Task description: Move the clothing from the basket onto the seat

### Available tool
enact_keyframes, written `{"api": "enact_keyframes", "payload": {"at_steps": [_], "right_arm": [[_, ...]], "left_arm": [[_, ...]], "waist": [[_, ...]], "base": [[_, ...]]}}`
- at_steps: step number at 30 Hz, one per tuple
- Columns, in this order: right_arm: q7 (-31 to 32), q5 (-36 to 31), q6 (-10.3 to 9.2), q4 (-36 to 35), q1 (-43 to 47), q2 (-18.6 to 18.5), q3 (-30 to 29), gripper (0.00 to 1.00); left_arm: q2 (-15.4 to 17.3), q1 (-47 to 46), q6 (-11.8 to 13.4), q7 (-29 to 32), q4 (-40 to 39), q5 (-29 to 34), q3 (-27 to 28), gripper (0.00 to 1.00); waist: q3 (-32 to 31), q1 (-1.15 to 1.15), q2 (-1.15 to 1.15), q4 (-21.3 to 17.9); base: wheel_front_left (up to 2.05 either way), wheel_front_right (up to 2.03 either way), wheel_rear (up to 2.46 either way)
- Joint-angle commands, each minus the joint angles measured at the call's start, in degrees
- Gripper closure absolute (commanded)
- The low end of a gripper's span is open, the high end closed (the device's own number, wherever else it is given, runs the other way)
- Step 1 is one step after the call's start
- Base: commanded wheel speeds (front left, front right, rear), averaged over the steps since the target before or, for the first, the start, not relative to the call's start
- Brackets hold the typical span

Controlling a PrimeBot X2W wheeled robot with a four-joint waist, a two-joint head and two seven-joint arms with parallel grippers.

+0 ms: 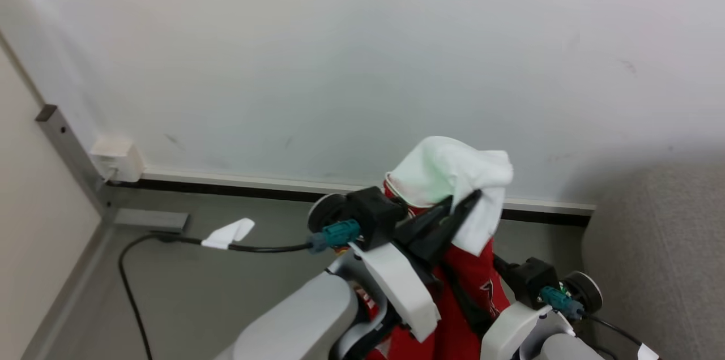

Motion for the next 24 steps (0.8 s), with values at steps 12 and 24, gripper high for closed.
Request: {"api": "enact_keyframes", "payload": {"at_steps": [12,24], "right_arm": [[0.03,5.66,-0.1,7.5,-4.43,-0.41,4.62,1.0],[0.01,8.22,-0.1,2.8,-2.77,-1.42,-0.58,1.0]], "left_arm": [[-0.36,-0.94,-0.47,1.35,-2.87,0.56,-1.7,1.0],[2.11,0.68,1.21,0.53,-1.37,-0.55,-0.08,1.0]], "waist": [[-0.6,0.0,0.0,4.79],[-0.14,0.0,0.0,3.48]], "base": [[0.0,0.0,0.0],[0.0,0.0,0.0]]}}
